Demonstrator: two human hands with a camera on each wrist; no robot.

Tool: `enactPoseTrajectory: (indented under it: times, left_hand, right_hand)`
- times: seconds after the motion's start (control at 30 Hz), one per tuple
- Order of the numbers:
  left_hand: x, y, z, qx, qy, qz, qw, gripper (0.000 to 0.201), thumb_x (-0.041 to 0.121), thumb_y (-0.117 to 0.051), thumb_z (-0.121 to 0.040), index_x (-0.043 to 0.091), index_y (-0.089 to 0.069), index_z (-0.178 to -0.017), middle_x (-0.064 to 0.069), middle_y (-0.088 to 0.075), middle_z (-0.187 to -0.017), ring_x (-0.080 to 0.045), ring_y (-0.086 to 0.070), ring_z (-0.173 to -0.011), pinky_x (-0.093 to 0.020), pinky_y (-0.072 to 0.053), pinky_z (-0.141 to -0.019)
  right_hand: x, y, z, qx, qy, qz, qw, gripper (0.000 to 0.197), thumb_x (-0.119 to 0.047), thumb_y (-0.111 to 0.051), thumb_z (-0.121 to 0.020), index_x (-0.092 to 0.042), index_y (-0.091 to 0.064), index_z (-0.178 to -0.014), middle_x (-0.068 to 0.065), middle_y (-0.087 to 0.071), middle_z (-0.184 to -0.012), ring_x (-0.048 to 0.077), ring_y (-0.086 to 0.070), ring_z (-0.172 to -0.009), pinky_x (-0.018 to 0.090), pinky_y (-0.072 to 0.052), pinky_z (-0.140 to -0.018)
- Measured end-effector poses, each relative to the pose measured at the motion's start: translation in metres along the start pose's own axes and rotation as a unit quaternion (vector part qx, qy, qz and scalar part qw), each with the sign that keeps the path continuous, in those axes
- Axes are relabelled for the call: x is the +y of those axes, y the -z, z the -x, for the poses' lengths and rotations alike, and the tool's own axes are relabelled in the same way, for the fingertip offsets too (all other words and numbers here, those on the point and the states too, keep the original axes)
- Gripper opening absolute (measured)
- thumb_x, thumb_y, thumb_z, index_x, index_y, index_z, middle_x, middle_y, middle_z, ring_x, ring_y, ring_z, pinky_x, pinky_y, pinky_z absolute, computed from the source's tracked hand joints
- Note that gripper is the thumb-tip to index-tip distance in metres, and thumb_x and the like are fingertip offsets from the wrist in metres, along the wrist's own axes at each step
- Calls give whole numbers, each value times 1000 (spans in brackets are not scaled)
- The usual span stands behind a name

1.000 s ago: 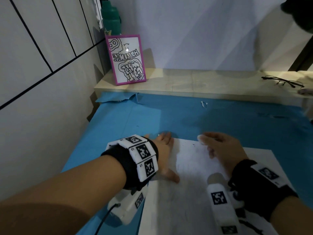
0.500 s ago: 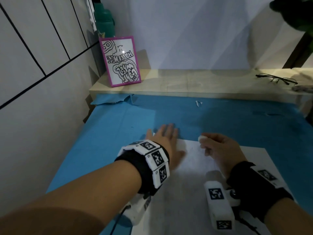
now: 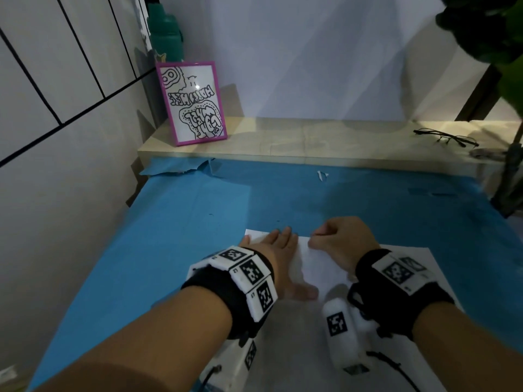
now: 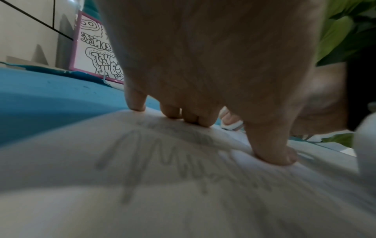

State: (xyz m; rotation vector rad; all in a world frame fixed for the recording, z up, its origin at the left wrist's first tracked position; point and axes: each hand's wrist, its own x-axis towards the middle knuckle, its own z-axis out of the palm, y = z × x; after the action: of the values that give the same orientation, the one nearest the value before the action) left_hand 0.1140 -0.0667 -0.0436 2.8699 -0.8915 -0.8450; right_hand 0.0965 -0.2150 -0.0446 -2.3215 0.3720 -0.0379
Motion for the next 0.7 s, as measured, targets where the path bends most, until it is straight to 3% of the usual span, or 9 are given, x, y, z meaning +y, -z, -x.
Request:
enactPoseTrajectory:
  times: [0.1,0.17,0.3,0.43,0.53,0.6,0.7]
  left_hand:
    - [2,1,1,3,1,-1,1000,108,74,-49,-78,23,10,-152,8,16,-159,-11,10,-146,-57,2,-115]
    - [2,2,1,3,-2,0,1000,107,73,-50,-79,22,9,-152,7,16,-159,-12,10,-146,-57,1,-115]
    - [1,2,2,2,-3,2,1000,108,74,-49,-78,22,10,-152,8,16,-159,-11,9,-146,-56,1,-116]
    - [1,2,1,0,-8,-4,1000,108,75,-48,-78,23,11,-152,8,16,-159,-11,9,-146,-56,1,-115]
    - [-2,1,0,4,-5,0,1000,110,77,-48,-77,23,12,-151,10,17,-158,-10,9,-146,-53,3,-115]
    - [-1,1,0,2,-3,0,1000,109,76,-48,-77,22,12,-151,9,17,-158,-10,9,-146,-54,3,-115]
    - [0,2,-1,-2,-4,-1,1000,109,75,-49,-77,23,12,-151,9,18,-158,-10,10,-146,-54,2,-114]
  right_hand:
    - [-8,-7,6,-28,12,29,999,29,-17,-72,-69,-19,-53,-47,-8,-53,-54,8,-50,-57,18,-34,-51]
    - [-8,-6,5,-65,-4,12,998,25,-15,-71,-68,-18,-56,-49,-5,-53,-53,7,-48,-54,15,-34,-47]
    - [-5,-4,-2,1,-19,7,1000,14,-16,-73,-69,-15,-63,-59,-3,-59,-63,13,-54,-65,17,-37,-50]
    - [-8,-2,1,-73,-8,30,997,12,-16,-74,-70,-5,-70,-66,3,-61,-66,11,-52,-61,18,-38,-52]
    - [-2,10,-7,-20,-28,17,999,13,-14,-74,-71,-16,-66,-61,1,-65,-72,11,-55,-66,14,-39,-49]
    - [-4,4,-1,-42,-12,26,999,22,-14,-73,-70,-19,-62,-52,2,-64,-64,12,-55,-63,19,-40,-53]
    - [-3,-2,5,-80,-15,17,997,10,-15,-74,-69,-7,-72,-64,15,-70,-75,16,-59,-67,26,-44,-62]
